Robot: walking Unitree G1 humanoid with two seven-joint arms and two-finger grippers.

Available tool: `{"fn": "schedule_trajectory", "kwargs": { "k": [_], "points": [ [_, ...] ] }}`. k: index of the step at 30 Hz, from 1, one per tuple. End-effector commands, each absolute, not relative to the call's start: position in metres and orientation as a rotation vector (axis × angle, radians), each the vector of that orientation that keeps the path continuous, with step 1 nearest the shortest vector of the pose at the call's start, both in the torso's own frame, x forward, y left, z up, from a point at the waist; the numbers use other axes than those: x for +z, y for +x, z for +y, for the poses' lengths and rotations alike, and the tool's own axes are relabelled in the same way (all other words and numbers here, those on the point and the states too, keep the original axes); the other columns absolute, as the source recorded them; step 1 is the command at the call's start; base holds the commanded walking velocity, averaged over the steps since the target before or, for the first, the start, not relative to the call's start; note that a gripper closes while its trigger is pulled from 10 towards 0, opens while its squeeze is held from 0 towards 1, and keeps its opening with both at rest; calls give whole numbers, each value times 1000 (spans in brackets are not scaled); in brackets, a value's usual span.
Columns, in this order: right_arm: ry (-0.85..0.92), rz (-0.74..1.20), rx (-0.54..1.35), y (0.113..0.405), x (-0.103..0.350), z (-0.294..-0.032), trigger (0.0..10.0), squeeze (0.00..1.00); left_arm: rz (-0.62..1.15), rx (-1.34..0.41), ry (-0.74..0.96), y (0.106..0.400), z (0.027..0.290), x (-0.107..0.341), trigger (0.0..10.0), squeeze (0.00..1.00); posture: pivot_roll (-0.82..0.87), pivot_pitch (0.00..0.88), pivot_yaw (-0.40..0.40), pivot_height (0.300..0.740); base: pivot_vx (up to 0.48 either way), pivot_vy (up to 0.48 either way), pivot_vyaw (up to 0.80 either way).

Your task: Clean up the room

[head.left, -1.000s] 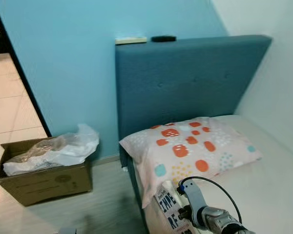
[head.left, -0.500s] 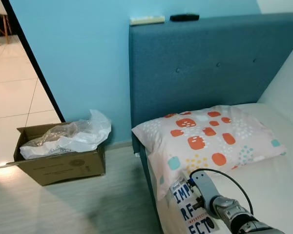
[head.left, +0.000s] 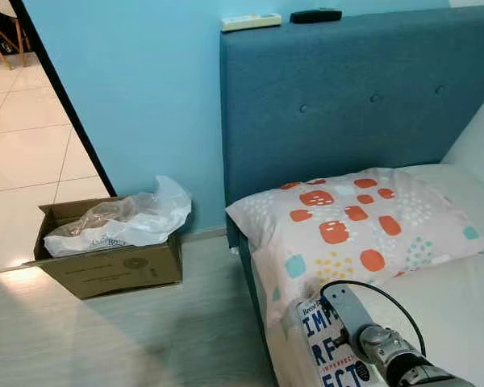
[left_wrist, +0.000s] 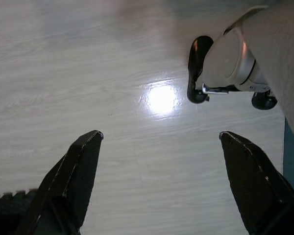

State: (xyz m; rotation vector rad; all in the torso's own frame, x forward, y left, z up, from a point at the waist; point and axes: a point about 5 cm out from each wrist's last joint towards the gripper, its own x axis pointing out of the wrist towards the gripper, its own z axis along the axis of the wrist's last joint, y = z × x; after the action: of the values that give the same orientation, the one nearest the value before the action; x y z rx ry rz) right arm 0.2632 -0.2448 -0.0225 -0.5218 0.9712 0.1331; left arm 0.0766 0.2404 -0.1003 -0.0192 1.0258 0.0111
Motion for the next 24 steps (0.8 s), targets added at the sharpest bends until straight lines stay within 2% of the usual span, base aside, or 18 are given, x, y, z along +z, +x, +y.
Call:
{"fn": "schedule_trajectory", "kwargs": {
  "k": [1,8,16,20,21,22,23,24],
  "points": [
    [-526,970,139,258,-27,-245,10000,1000,1039,16,-16,70,245,-100,10000,0,250,206,25,740,0,0,0],
    [-563,858,156,277,-12,-242,10000,1000,1033,13,-32,74,238,-101,10000,0,226,191,10,740,0,0,0],
    [-693,844,79,290,6,-260,10000,1000,1014,17,-54,90,228,-102,10000,0,199,140,-19,740,0,0,0],
    [-680,831,43,296,14,-264,10000,1000,1012,26,-66,97,223,-102,10000,0,177,96,-38,740,0,0,0],
    [-609,792,33,303,19,-258,10000,1000,1015,31,-74,102,218,-103,10000,0,159,60,-52,740,0,0,0],
    [-609,792,33,303,19,-258,10000,1000,1015,31,-74,102,218,-103,10000,0,159,60,-52,740,0,0,0],
    [-352,714,74,313,21,-231,10000,0,1023,40,-92,113,208,-104,10000,0,125,0,-73,740,0,0,0],
    [-352,714,74,313,21,-231,10000,0,1023,40,-92,113,208,-104,10000,0,125,0,-73,740,0,0,0]
  ]
}}
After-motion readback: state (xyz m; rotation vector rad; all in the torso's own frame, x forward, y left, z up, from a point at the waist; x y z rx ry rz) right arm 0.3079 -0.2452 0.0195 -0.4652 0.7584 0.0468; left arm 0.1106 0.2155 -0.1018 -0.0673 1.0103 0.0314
